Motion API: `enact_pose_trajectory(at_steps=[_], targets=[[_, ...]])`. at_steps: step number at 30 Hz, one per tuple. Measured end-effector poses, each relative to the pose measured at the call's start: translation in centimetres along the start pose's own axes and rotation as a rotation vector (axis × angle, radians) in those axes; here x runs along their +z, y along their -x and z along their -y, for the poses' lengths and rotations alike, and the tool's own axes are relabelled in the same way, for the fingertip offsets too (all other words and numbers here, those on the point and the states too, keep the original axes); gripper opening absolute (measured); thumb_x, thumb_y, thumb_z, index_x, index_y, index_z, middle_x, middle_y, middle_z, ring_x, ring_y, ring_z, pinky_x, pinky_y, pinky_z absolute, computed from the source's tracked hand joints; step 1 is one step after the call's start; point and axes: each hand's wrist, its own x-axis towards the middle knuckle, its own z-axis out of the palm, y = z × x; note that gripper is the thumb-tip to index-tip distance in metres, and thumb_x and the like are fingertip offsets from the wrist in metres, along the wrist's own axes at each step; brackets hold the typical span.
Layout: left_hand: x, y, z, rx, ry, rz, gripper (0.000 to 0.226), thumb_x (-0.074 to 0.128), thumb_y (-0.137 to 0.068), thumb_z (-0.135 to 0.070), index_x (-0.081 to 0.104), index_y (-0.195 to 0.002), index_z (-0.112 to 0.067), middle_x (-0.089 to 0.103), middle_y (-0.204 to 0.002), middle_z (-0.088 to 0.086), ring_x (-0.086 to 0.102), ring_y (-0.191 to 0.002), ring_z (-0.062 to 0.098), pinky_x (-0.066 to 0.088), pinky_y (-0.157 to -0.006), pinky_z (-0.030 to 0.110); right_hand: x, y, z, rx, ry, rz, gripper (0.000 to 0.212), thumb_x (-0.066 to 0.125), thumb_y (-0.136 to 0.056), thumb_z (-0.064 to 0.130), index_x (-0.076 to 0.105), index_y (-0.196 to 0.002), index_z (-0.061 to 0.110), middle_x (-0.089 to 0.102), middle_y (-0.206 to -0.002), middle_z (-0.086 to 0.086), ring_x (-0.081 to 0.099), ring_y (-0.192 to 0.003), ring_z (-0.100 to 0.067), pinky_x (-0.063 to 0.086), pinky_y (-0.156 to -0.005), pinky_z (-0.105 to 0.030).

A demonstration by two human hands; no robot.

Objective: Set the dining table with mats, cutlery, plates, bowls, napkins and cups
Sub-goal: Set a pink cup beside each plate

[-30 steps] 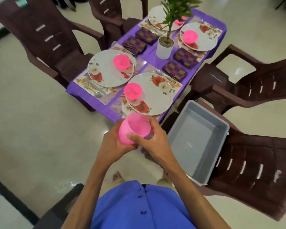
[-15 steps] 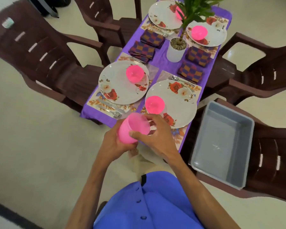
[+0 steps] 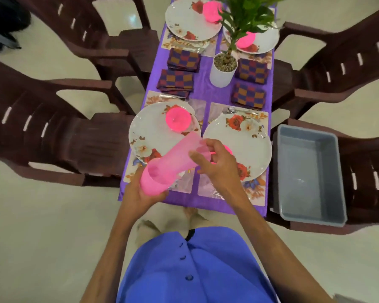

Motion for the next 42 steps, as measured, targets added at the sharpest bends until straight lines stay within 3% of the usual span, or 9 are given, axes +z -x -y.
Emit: enact_pose_trajectory(at_steps=[3, 7, 11, 14, 17, 23, 32, 38, 42], targets=[[-3.0, -2.7, 0.9, 0.022, 0.031, 0.035, 0.080, 0.099, -0.067, -0.021, 0.056, -0.131, -0.043, 0.070, -0.109, -0.027, 0.067, -0.100, -0.005, 0.056, -0.074, 0.020, 1.8, -0.1, 0.6, 0.047, -0.070, -0.142, 0.063, 0.080, -0.083, 0.056, 0.059, -0.134, 0.026, 0.069, -0.116, 0.010, 0.074, -0.086, -0.014, 0.063, -0.080, -0.051], [-8.0, -5.5, 2.2, 0.079, 0.031, 0.110, 0.080, 0.098, -0.069, -0.024, 0.053, -0.133, -0.041, 0.067, -0.115, -0.023, 0.062, -0.103, -0.013, 0.046, -0.070, 0.005, 5.7, 1.4, 0.8, 0.095, -0.082, -0.352, 0.079, 0.080, -0.072, 0.069, 0.057, -0.136, 0.029, 0.067, -0.122, 0.011, 0.071, -0.104, -0.014, 0.063, -0.085, -0.049], [-13.4, -7.2, 2.9, 0.139, -0.003, 0.247, 0.084, 0.098, -0.069, -0.032, 0.051, -0.138, -0.041, 0.067, -0.122, -0.019, 0.063, -0.107, -0.006, 0.052, -0.078, 0.023, 11.2, 4.9, 1.7, 0.153, -0.074, -0.544, 0.086, 0.082, -0.070, 0.068, 0.055, -0.140, 0.027, 0.061, -0.120, 0.022, 0.068, -0.110, -0.017, 0.062, -0.088, -0.049], [-16.8, -8.0, 3.0, 0.176, -0.035, 0.314, 0.080, 0.096, -0.071, -0.032, 0.049, -0.135, -0.039, 0.062, -0.118, -0.024, 0.059, -0.105, -0.008, 0.047, -0.073, 0.018, 15.1, 8.2, 1.8, 0.209, -0.141, -0.664, 0.086, 0.084, -0.067, 0.068, 0.056, -0.140, 0.031, 0.063, -0.122, 0.017, 0.071, -0.103, -0.021, 0.062, -0.085, -0.050], [-19.1, -8.6, 3.3, 0.203, -0.047, 0.363, 0.079, 0.095, -0.073, -0.033, 0.045, -0.133, -0.040, 0.059, -0.117, -0.026, 0.059, -0.105, -0.006, 0.047, -0.072, 0.018, 18.3, 10.9, 1.4, 0.263, -0.221, -0.727, 0.086, 0.086, -0.064, 0.067, 0.057, -0.137, 0.033, 0.066, -0.124, 0.006, 0.074, -0.097, -0.025, 0.063, -0.083, -0.051], [-21.3, -9.5, 4.1, 0.218, -0.036, 0.405, 0.091, 0.095, -0.069, -0.050, 0.039, -0.140, -0.044, 0.060, -0.134, -0.016, 0.062, -0.119, 0.010, 0.059, -0.090, 0.044, 20.9, 13.2, 1.6, 0.288, -0.273, -0.842, 0.082, 0.089, -0.065, 0.061, 0.057, -0.137, 0.035, 0.065, -0.124, 0.007, 0.073, -0.102, -0.026, 0.063, -0.086, -0.049], [-20.9, -9.5, 4.8, 0.212, -0.013, 0.425, 0.090, 0.094, -0.072, -0.046, 0.035, -0.139, -0.039, 0.057, -0.132, -0.018, 0.058, -0.119, 0.004, 0.054, -0.084, 0.033, 20.8, 12.7, 1.7, 0.240, -0.345, -1.005, 0.069, 0.089, -0.074, 0.052, 0.056, -0.133, 0.036, 0.065, -0.119, 0.004, 0.075, -0.087, -0.025, 0.064, -0.081, -0.048], [-21.6, -10.5, 5.7, 0.185, -0.022, 0.427, 0.099, 0.091, -0.062, -0.061, 0.036, -0.141, -0.043, 0.057, -0.135, -0.015, 0.060, -0.121, 0.011, 0.058, -0.090, 0.045, 21.2, 12.9, 1.3, 0.265, -0.316, -1.131, 0.090, 0.087, -0.064, 0.068, 0.055, -0.140, 0.033, 0.062, -0.125, 0.005, 0.073, -0.099, -0.026, 0.065, -0.082, -0.044], [-22.0, -11.2, 5.6, 0.187, 0.005, 0.466, 0.095, 0.091, -0.063, -0.058, 0.034, -0.138, -0.047, 0.055, -0.131, -0.022, 0.059, -0.120, 0.007, 0.057, -0.084, 0.038, 22.1, 13.6, 1.2, 0.286, -0.288, -1.215, 0.092, 0.086, -0.062, 0.071, 0.054, -0.139, 0.031, 0.060, -0.130, 0.006, 0.070, -0.108, -0.030, 0.064, -0.086, -0.045]])
